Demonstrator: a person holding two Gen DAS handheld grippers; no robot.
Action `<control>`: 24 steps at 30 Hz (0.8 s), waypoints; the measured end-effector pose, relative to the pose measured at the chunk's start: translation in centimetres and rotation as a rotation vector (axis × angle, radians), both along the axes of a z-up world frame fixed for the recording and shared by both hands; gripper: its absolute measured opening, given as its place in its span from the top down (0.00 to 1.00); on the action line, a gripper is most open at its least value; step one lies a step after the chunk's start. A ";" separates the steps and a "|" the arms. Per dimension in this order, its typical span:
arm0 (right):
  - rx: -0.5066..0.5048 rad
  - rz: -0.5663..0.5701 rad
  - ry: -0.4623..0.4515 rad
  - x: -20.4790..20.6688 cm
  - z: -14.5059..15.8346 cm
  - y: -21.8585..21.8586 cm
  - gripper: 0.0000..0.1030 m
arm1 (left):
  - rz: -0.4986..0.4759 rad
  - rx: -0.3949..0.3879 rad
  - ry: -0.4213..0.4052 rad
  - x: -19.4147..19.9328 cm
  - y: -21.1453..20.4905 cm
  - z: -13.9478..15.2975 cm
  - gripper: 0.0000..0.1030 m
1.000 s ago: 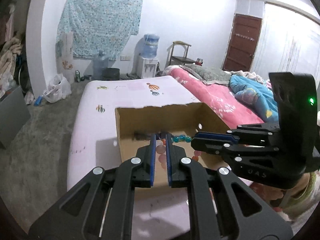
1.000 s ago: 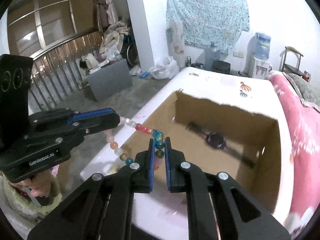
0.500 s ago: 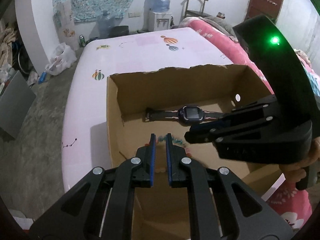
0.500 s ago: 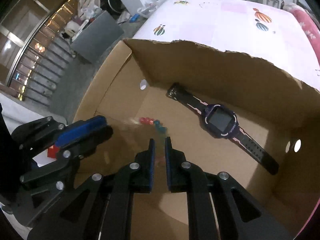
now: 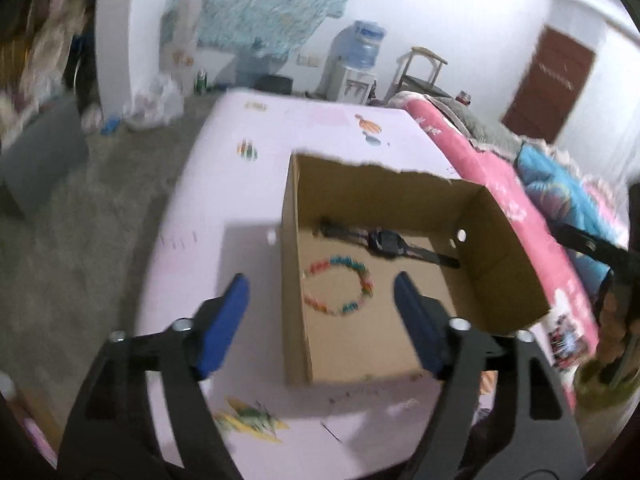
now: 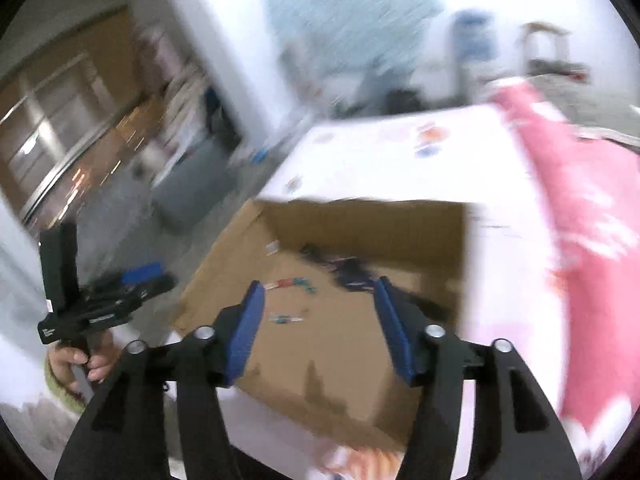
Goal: Organize jewelry
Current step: 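Withdraw the left gripper from the box back over the table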
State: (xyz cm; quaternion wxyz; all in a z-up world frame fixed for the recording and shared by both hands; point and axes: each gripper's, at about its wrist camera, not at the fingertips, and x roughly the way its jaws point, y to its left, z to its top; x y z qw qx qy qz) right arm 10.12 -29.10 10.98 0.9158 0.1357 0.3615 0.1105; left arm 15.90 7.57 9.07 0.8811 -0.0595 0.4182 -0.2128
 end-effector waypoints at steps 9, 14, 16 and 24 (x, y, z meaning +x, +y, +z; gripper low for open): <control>0.345 -0.115 0.224 -2.5 -10.2 -4.6 0.36 | 0.025 -0.203 0.198 -0.9 -0.4 -5.6 0.23; 0.274 -0.084 0.212 -0.8 -9.1 -3.1 0.37 | 0.047 -0.180 0.177 -1.4 -0.9 -4.9 0.23; 0.243 -0.085 0.203 -0.2 -9.0 -3.1 0.37 | 0.043 -0.198 0.169 -1.4 -1.0 -4.6 0.23; 0.210 -0.100 0.195 0.4 -9.6 -3.9 0.37 | 0.038 -0.160 0.149 -1.3 -2.0 -5.5 0.22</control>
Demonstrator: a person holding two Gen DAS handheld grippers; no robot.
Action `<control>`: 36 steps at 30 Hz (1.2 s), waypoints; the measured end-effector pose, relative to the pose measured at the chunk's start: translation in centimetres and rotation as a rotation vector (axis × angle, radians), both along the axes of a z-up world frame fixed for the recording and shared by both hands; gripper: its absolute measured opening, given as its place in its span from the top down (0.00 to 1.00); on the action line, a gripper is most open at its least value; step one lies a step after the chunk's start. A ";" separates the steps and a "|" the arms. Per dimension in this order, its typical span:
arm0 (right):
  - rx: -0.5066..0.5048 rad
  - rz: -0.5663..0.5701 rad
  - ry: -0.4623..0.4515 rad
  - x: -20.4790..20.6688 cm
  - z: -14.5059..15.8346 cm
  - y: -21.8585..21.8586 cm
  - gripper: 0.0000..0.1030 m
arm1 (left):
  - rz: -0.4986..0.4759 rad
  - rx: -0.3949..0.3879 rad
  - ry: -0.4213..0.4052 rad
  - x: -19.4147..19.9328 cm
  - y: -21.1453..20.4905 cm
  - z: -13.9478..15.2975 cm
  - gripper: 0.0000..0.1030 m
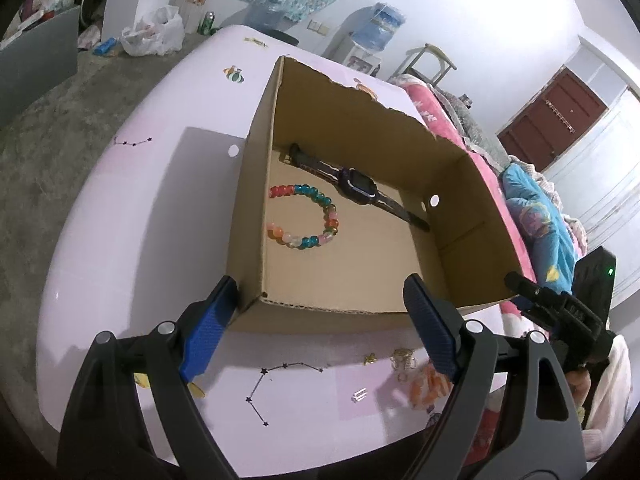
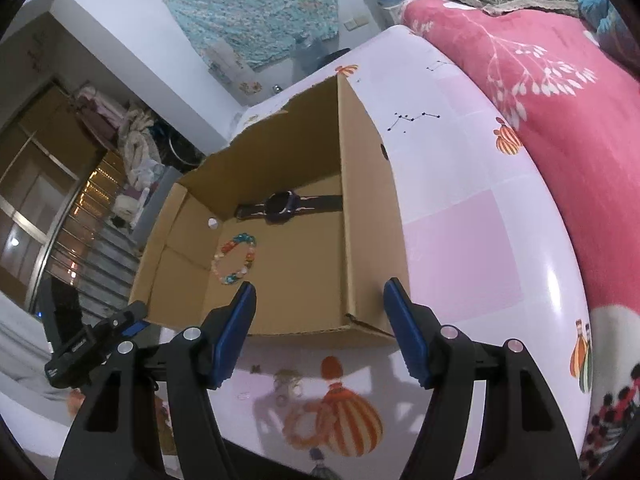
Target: Organize jewelry
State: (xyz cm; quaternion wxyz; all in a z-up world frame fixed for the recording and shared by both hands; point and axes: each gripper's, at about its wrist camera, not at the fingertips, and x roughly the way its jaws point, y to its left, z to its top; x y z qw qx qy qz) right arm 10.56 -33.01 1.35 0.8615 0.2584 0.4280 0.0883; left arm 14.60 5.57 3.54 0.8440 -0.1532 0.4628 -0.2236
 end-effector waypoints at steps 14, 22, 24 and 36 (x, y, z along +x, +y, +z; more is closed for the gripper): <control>-0.304 -0.129 0.102 -8.4 -0.9 1.5 0.19 | -0.079 0.246 -0.052 -5.9 0.0 -3.9 0.14; -0.580 -0.179 0.108 -8.8 0.8 4.5 0.09 | -0.159 0.491 -0.056 -6.0 -2.5 -7.2 0.10; -0.591 -0.205 0.049 -9.3 2.5 4.4 0.07 | -0.164 0.476 -0.053 -5.9 -2.3 -7.3 0.09; -0.473 -0.142 -0.059 -12.1 1.8 5.5 0.07 | -0.192 0.484 -0.054 -5.6 -2.2 -7.3 0.08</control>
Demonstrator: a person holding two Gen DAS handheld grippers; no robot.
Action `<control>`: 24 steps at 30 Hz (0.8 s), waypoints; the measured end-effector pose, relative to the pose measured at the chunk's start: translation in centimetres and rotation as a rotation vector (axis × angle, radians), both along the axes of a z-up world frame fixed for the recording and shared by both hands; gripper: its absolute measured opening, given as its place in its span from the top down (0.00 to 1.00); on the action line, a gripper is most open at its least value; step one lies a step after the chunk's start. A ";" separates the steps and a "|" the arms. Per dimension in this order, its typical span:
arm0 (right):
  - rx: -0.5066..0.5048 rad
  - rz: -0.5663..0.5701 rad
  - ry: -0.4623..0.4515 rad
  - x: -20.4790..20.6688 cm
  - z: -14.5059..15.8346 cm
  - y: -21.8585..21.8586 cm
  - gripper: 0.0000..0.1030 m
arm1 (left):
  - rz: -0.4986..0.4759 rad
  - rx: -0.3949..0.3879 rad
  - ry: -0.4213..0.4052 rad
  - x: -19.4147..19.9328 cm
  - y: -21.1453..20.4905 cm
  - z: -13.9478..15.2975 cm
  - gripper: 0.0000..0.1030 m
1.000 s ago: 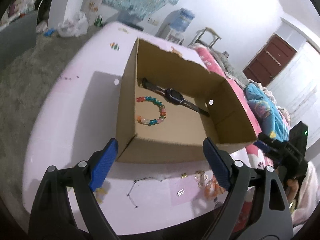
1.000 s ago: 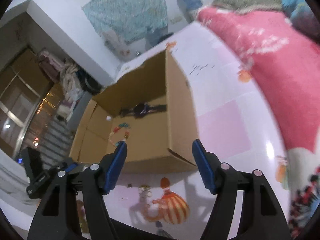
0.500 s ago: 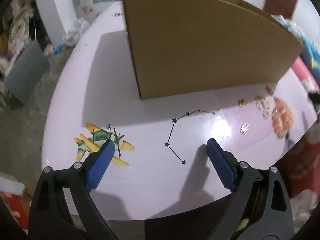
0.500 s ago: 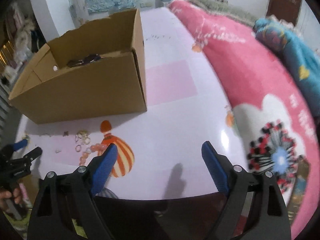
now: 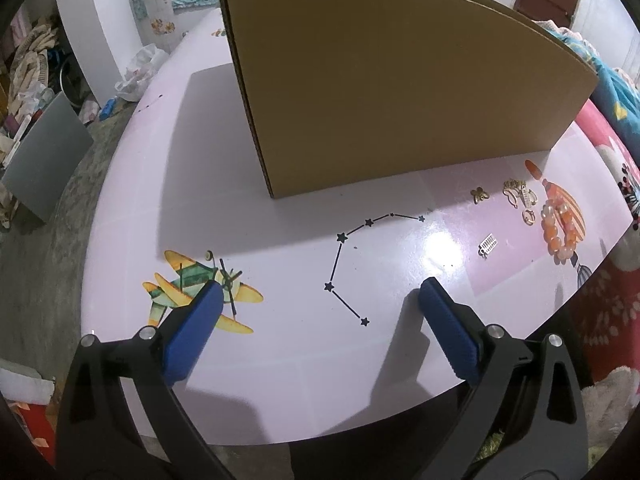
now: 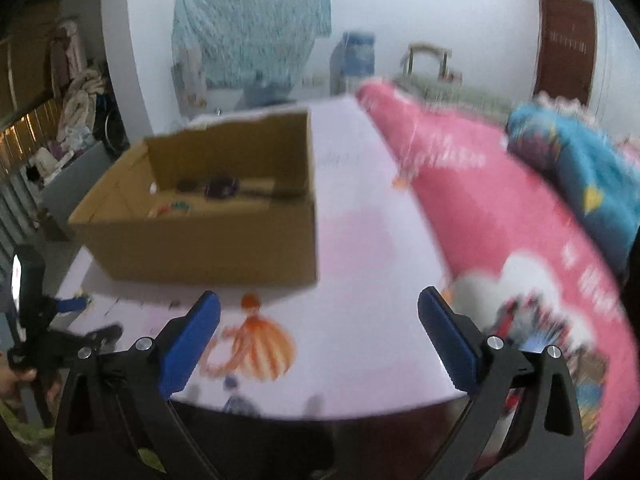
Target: Organize jewelry
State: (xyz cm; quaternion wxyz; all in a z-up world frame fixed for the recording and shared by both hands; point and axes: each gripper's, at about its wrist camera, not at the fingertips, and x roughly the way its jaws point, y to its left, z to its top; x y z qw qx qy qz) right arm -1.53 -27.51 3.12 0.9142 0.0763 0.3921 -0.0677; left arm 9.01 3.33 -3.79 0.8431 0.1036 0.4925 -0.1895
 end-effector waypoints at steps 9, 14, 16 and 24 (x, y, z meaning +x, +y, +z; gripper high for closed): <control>0.056 0.121 0.046 -0.5 -3.1 3.1 0.18 | -0.012 -0.003 -0.010 0.1 0.0 -0.1 0.08; 0.077 0.158 0.096 1.0 -4.8 3.4 0.40 | -0.009 -0.011 -0.033 -0.2 0.2 -0.4 0.07; 0.091 0.161 0.115 1.7 -5.4 3.3 0.48 | -0.008 0.004 -0.035 -0.3 0.0 -0.3 0.07; 0.070 0.228 0.158 3.5 -7.1 3.7 0.79 | -0.100 -0.083 -0.126 -2.7 -2.4 2.3 0.28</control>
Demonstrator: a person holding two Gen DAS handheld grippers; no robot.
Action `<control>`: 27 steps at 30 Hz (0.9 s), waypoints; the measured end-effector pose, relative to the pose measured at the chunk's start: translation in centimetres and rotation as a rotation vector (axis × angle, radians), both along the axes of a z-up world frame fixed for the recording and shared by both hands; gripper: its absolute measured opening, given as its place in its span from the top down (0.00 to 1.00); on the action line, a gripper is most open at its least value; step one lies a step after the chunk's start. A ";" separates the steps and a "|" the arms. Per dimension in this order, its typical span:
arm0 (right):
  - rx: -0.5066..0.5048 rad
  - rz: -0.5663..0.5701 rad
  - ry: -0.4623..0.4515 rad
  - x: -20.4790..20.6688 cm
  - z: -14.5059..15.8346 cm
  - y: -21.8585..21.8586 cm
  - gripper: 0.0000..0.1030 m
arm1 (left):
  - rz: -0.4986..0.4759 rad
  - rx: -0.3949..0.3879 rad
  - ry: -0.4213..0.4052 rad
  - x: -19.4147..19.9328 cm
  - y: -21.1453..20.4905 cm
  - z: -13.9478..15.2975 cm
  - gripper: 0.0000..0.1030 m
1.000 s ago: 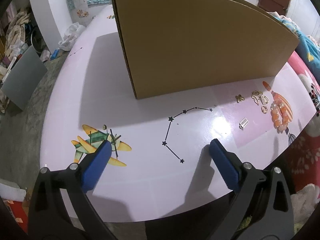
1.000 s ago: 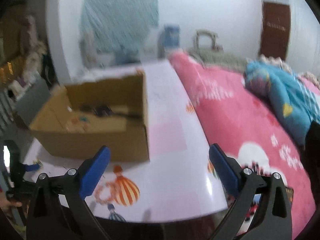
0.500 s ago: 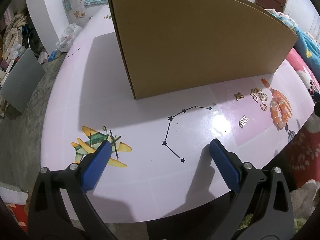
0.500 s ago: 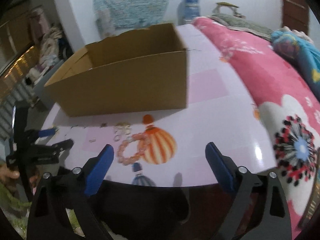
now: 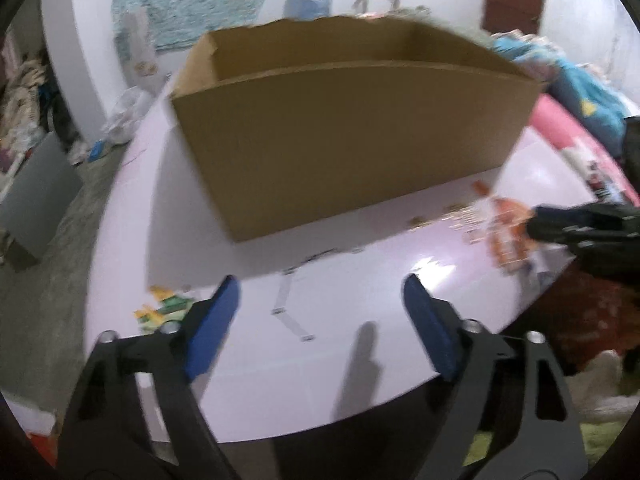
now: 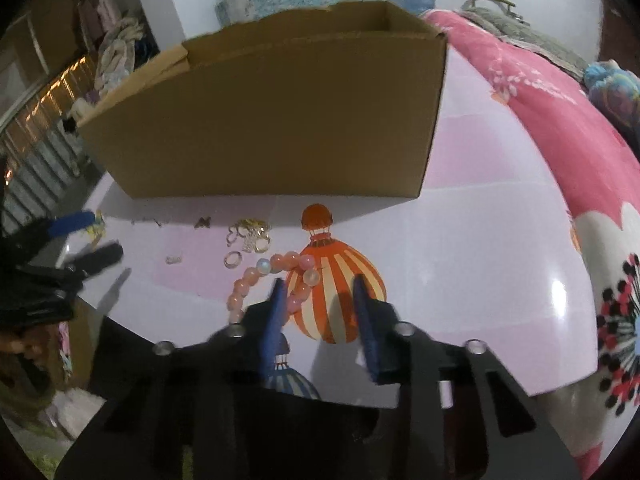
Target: Organize jewelry
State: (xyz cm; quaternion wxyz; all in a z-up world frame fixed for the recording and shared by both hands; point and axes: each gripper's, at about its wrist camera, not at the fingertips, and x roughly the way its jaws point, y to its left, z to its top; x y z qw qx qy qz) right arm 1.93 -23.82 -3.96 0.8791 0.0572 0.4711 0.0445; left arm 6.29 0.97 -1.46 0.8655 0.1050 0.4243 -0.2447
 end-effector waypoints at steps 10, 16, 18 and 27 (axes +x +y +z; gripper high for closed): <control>-0.012 -0.071 0.015 0.9 -0.2 -3.1 0.90 | -0.164 -0.067 0.059 -1.1 -4.5 -0.7 0.48; -0.039 -0.156 -0.014 2.1 0.3 -5.5 0.90 | -0.207 -0.049 0.059 -1.2 -5.2 -0.7 0.56; -0.017 -0.180 -0.016 2.4 0.7 -6.6 0.89 | -0.207 -0.039 0.064 -1.0 -5.3 -0.8 0.58; 0.139 -0.104 -0.115 0.9 3.3 -6.9 0.74 | -0.223 0.042 0.049 -0.3 -6.0 -1.2 0.68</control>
